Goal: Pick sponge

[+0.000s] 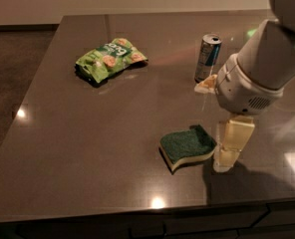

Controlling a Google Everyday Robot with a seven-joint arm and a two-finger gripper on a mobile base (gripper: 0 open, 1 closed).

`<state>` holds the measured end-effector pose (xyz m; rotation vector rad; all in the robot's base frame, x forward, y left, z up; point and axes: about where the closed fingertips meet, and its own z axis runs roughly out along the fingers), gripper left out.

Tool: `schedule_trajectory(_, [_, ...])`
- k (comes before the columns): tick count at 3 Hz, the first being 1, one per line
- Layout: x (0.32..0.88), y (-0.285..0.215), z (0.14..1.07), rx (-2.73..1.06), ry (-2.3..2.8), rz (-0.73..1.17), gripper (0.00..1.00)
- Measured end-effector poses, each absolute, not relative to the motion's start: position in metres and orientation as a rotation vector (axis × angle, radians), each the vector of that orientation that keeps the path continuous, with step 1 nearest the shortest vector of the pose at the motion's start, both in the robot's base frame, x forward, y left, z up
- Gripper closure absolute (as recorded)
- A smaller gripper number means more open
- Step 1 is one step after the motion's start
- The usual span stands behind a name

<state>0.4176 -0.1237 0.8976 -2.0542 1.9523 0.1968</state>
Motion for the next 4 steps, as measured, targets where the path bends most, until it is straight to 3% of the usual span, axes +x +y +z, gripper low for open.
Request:
schedule_trajectory(3, [0.408,-0.102,0.85,-2.17,1.869,0.146,0.0])
schedule_trajectory(4, [0.406,-0.1,0.84,-2.199,1.868,0.14,0.18])
